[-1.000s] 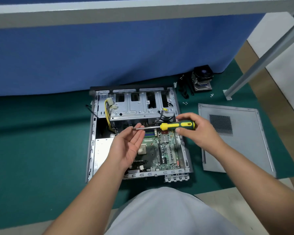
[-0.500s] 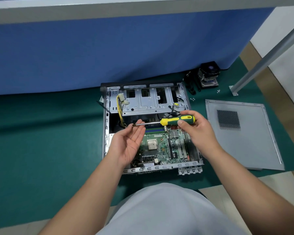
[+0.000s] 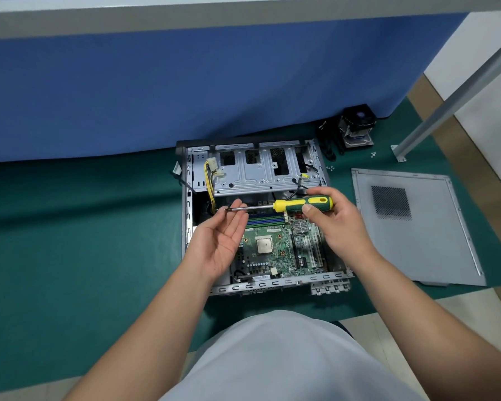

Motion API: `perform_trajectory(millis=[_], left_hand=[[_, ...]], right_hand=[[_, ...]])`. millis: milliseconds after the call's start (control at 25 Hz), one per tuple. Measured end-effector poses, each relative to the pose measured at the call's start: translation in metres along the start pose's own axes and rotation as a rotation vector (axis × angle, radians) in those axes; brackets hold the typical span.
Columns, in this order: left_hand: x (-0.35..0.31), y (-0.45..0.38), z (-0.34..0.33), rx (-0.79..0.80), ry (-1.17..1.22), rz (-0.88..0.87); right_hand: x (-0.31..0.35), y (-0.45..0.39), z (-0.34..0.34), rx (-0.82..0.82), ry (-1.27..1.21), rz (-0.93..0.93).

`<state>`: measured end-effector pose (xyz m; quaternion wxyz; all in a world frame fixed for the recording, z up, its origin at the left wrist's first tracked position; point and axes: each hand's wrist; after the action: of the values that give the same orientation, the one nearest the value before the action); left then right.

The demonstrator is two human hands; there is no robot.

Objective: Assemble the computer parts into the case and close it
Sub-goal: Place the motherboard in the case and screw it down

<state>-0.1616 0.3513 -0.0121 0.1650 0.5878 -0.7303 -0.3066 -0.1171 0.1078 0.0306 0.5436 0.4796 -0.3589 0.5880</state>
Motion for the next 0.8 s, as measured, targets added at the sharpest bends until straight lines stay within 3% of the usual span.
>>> perform_trajectory(millis=[320,520,800], left_hand=[[-0.0001,-0.0018,0.0004,-0.041,-0.010,-0.039],[0.0006,-0.0038,-0.0026,-0.048,-0.050,-0.041],[-0.0005,-0.0018,0.0027,-0.070,-0.354,-0.104]], right_hand=[[0.0032,0.0045,-0.0035,0.036,-0.034,0.029],[0.0002,0.0032,-0.0071,-0.051,-0.162,-0.033],[-0.0006,-0.0018,-0.0013,-0.150,-0.341,-0.147]])
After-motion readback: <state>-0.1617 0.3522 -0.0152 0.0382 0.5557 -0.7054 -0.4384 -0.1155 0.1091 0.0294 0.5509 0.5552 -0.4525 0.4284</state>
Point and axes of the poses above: each hand's wrist, its own y-axis away from the middle knuckle, its own z-axis out of the back of the hand, x = y × z, and after that the axes turned 4 degrees about z, right-handed
